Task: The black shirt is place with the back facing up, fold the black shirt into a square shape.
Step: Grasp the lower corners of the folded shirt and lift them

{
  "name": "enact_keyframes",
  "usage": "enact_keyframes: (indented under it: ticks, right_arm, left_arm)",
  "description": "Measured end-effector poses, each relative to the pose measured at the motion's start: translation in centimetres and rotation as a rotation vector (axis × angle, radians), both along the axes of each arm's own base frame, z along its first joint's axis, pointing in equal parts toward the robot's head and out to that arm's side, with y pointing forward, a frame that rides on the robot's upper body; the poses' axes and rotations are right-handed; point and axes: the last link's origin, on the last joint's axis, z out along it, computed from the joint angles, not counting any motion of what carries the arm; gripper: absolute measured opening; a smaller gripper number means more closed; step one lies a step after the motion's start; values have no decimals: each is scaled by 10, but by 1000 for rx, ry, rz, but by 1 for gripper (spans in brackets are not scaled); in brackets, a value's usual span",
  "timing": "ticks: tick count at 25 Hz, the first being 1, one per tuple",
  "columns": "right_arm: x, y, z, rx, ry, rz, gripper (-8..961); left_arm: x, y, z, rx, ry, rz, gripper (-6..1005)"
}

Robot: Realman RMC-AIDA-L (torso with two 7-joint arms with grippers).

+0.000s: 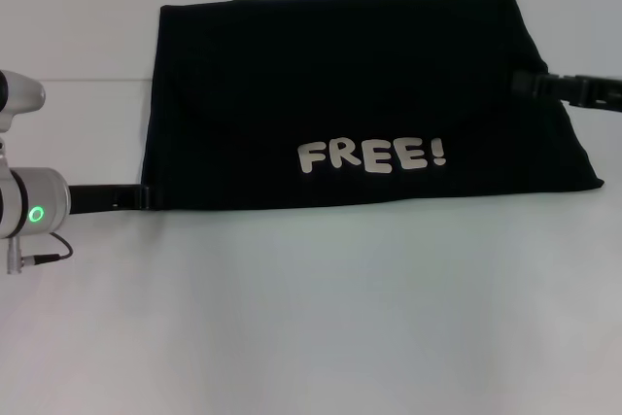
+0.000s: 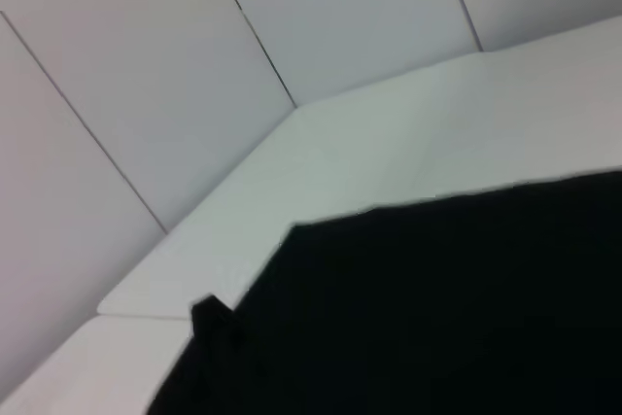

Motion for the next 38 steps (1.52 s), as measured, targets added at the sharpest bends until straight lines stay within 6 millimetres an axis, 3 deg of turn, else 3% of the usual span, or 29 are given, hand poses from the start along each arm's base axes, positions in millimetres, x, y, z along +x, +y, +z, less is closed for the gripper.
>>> enact_keyframes:
  ticks: [2, 4, 13, 19, 38]
  right_arm:
    - [6, -1, 3, -20, -29, -42, 542]
    - [15, -1, 8, -46, -63, -105, 541]
    - [58, -3, 27, -57, -213, -398, 539]
    - [72, -5, 19, -34, -248, -446, 537]
    - [65, 12, -28, 21, -317, -457, 533]
  left_arm:
    - [0, 0, 0, 0, 3, 1, 155]
    - [1, 1, 2, 0, 2, -1, 3]
    - [5, 0, 5, -19, -4, -25, 3]
    - [8, 3, 7, -17, 0, -34, 3]
    - [11, 9, 11, -9, 18, -52, 2]
